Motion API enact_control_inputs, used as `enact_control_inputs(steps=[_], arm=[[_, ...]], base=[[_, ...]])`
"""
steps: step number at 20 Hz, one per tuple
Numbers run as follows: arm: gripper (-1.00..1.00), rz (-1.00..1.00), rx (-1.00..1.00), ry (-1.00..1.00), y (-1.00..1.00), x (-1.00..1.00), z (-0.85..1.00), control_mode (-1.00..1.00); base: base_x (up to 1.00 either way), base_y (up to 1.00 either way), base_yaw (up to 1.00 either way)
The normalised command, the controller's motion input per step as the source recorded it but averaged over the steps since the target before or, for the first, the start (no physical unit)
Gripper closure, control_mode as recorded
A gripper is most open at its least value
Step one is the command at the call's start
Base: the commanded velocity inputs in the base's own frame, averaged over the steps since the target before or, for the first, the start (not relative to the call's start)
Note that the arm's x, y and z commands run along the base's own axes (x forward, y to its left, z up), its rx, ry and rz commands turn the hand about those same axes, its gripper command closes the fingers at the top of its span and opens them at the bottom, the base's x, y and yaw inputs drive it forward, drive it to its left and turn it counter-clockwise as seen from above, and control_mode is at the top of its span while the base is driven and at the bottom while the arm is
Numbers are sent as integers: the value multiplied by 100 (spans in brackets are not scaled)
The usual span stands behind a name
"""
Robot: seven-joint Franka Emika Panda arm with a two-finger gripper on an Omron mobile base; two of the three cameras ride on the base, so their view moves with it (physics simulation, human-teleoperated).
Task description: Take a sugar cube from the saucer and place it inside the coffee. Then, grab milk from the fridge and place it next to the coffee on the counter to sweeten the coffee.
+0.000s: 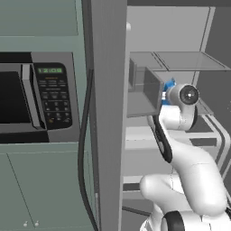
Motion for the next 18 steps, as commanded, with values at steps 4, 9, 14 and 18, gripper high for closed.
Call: enact_control_inputs(steps=[4,9,14,18], arm=[[100,-1,2,17,26,-100,64,-100],[100,0,0,1,10,-71,2,-100],[100,0,-1,0,1,-26,0,100],[100,0,0,0,0,0,0,100]], base=[[0,0,0],[0,0,0],[-59,1,-1],[-100,0,-22]])
